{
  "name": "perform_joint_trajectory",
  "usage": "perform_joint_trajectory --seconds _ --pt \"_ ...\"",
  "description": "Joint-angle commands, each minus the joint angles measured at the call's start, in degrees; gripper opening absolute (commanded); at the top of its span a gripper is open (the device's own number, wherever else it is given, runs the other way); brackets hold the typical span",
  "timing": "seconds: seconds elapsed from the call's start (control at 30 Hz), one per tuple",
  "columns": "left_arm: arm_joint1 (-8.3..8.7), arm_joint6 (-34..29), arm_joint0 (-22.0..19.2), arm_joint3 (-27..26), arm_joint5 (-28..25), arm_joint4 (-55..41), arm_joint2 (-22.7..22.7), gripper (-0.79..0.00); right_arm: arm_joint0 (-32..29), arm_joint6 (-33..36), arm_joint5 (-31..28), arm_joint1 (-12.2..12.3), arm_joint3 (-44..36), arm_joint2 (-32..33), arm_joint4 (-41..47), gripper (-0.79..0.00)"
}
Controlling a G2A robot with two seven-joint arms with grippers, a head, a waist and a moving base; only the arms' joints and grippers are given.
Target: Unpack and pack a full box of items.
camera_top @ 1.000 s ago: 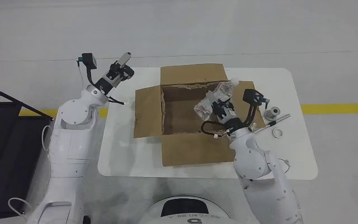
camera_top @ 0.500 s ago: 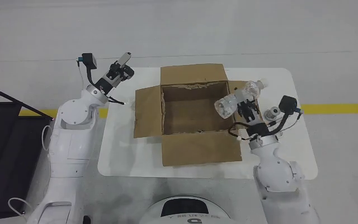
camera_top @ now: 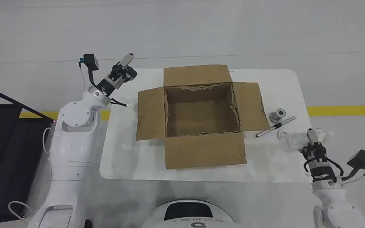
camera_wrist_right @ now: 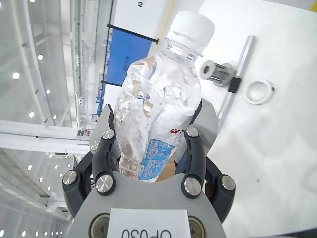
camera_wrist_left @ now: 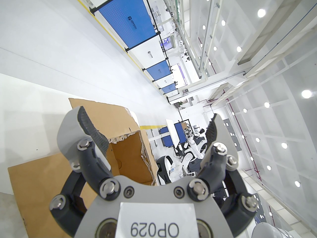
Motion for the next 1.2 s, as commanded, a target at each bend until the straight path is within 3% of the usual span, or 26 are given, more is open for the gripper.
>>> perform_joint_trajectory --seconds 0.0,0.13,0.37,0.47,0.5,0.57,0.8,0.83,0.9,1.17 --pt "0.00 0.0 0.0 0.0 0.0 0.0 0.0 0.000 0.8 1.5 5.2 0.2 0.7 -0.3 -2.0 -0.785" --pt "0.00 0.0 0.0 0.0 0.0 0.0 0.0 0.000 5.2 3.2 18.5 0.7 2.8 -2.5 -8.5 -0.785" --pt "0.00 0.0 0.0 0.0 0.0 0.0 0.0 0.000 10.8 6.6 32.9 1.5 6.1 -6.6 -18.3 -0.785" --pt "0.00 0.0 0.0 0.0 0.0 0.0 0.0 0.000 12.3 7.2 36.1 1.7 6.7 -7.9 -21.2 -0.785" --pt "0.00 0.0 0.0 0.0 0.0 0.0 0.0 0.000 12.6 7.1 36.9 1.7 6.8 -8.0 -21.5 -0.739" --pt "0.00 0.0 0.0 0.0 0.0 0.0 0.0 0.000 12.8 6.8 38.4 1.7 6.6 -8.2 -22.4 -0.573" --pt "0.00 0.0 0.0 0.0 0.0 0.0 0.0 0.000 14.9 6.8 44.6 1.9 7.0 -10.1 -26.4 -0.400" --pt "0.00 0.0 0.0 0.0 0.0 0.0 0.0 0.000 15.3 6.9 45.2 1.9 7.0 -10.3 -26.8 -0.302" --pt "0.00 0.0 0.0 0.0 0.0 0.0 0.0 0.000 15.6 7.2 45.9 1.9 6.6 -10.5 -27.2 0.000" --pt "0.00 0.0 0.0 0.0 0.0 0.0 0.0 0.000 13.4 8.1 45.3 2.0 0.9 -9.4 -27.6 0.000"
